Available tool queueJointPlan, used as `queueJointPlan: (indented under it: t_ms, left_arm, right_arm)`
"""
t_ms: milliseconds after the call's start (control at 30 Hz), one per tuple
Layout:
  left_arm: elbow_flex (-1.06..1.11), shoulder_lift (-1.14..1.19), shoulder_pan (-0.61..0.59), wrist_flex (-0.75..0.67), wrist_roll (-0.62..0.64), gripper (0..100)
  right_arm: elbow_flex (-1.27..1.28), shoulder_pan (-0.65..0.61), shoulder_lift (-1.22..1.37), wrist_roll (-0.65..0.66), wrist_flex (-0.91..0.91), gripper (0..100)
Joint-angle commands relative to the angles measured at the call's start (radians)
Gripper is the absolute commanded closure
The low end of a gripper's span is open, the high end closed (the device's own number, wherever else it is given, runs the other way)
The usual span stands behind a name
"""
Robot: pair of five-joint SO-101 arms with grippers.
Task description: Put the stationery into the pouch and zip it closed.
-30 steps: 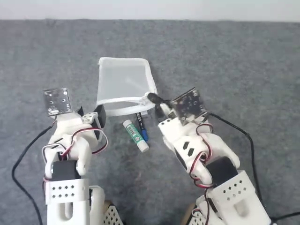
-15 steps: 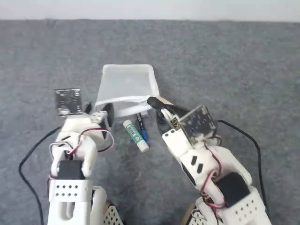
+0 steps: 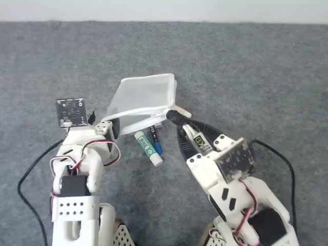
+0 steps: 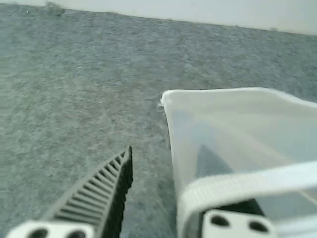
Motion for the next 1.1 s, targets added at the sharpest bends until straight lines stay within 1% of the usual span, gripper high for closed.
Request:
queueJointPlan:
  t_ms: [0,67,167,233,333,433,467,633,733,900,1067]
  left_arm:
    - [-0.024,-0.014,0.02,0.04,-0.031,84]
    - [-0.036,-0.014,0.038,0.058,-0.06,89]
    - [-0.041,-0.014,0.068,0.064,-0.069,97]
    - [-0.044,-0.015,0.075,0.069,-0.071,99]
    - [-0.056,-0.017,0.063,0.081,-0.071,99]
    - [-0.081,-0.017,0.014,0.098,-0.064,99]
    - [-0.082,-0.017,0.003,0.097,-0.063,99]
    - [-0.085,-0.015,-0.011,0.097,-0.063,99]
    - [-0.099,-0.017,-0.012,0.1,-0.061,99]
    - [-0.125,-0.017,-0.1,0.114,-0.02,99]
    - [-0.159,-0.023,-0.167,0.158,-0.012,99]
  right_arm:
    - [-0.009,-0.018,-0.044,0.012,0.002,99.1]
    - [0.009,-0.033,-0.045,0.014,-0.005,99.1]
    - [0.031,-0.047,-0.045,0.014,-0.035,98.9]
    - [0.048,-0.047,-0.045,0.014,-0.059,97.2]
    - [0.064,-0.047,-0.045,0.005,-0.068,87.7]
    - [0.071,-0.047,-0.044,0.005,-0.062,78.0]
    - [0.069,-0.044,-0.044,0.005,-0.062,77.8]
    - [0.026,-0.041,-0.031,0.006,-0.041,82.8]
    - [-0.006,-0.036,0.044,0.012,-0.035,82.8]
    - [-0.091,0.01,0.286,0.012,-0.047,82.9]
    - [-0.209,0.051,0.578,0.012,-0.042,83.2]
